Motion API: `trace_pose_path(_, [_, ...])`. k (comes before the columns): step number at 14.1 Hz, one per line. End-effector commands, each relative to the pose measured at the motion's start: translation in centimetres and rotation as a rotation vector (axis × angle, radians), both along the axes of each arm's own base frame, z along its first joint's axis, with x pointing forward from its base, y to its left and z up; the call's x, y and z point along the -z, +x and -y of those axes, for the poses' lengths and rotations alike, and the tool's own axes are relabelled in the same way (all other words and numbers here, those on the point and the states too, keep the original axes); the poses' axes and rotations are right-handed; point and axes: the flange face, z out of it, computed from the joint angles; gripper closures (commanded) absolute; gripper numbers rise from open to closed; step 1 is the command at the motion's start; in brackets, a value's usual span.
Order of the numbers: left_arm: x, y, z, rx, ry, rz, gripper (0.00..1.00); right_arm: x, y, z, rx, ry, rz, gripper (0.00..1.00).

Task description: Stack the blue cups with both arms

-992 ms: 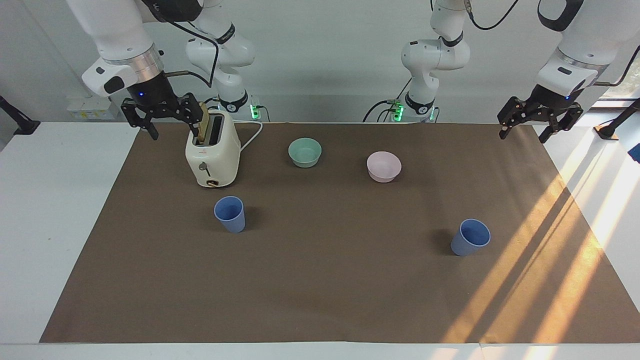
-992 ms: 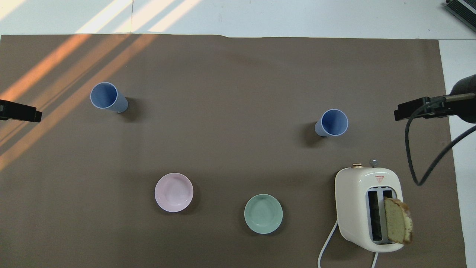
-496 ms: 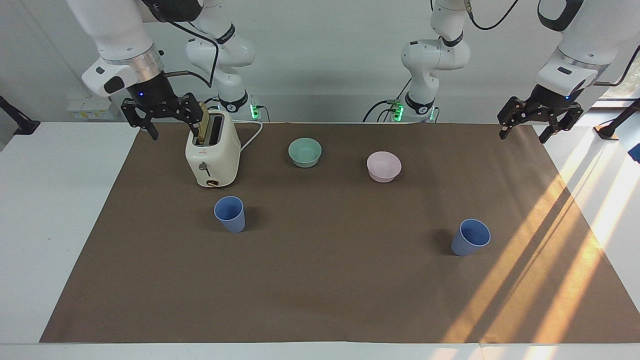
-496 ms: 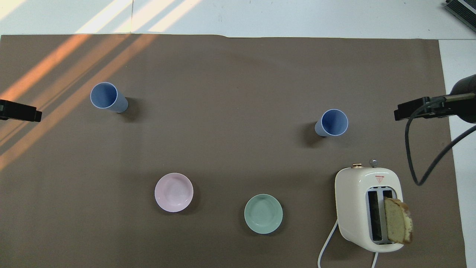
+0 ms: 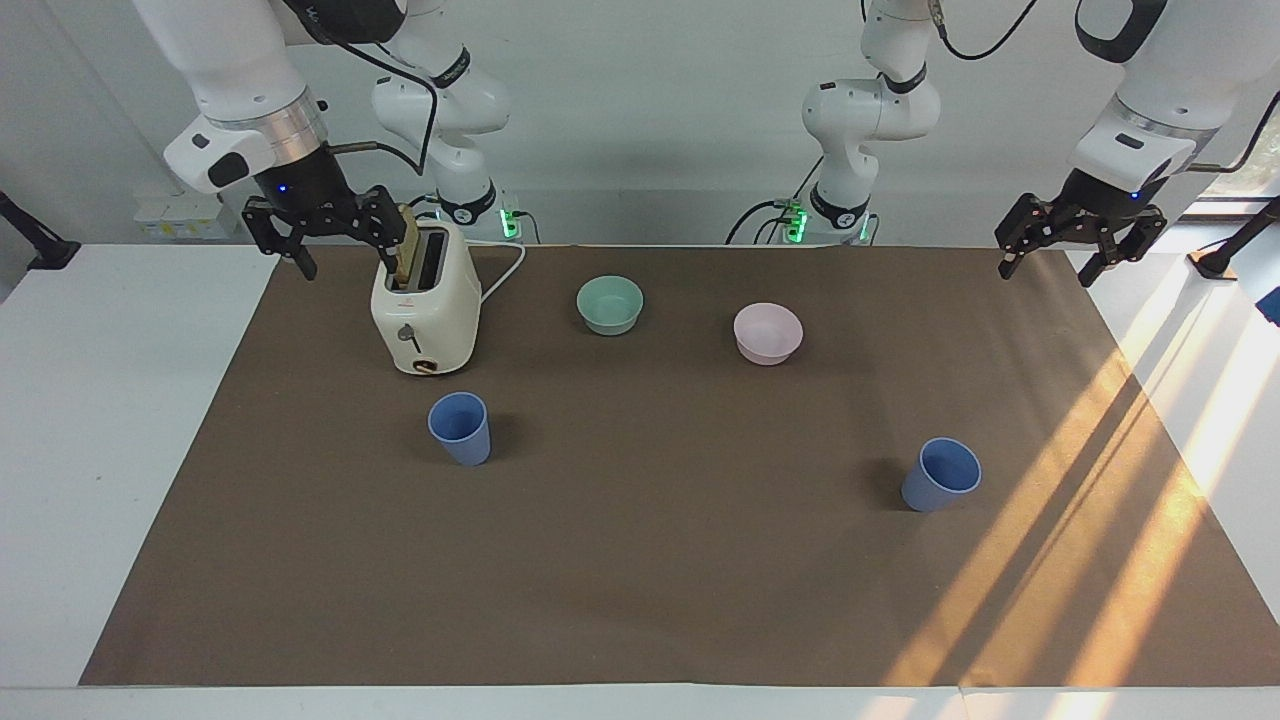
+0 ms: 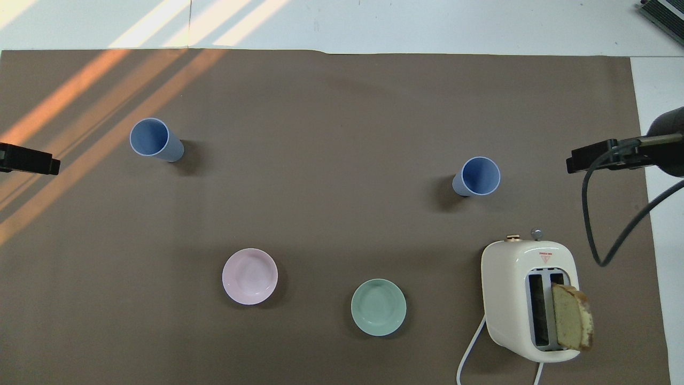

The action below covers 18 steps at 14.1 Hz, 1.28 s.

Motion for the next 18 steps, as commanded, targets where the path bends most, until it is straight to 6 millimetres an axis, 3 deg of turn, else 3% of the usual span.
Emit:
trace_pose_path(1, [-0.02, 0.0, 0.08, 0.003, -0.01, 0.014, 0.0, 0.0, -0.17, 0.13, 0.021, -0.002, -0.002, 0.0])
trace_pose_path(18, [0.26, 0.67, 0.25, 0.005, -0.008, 0.045, 0.0, 0.0, -0.17, 0.13, 0.021, -0.002, -0.002, 0.0])
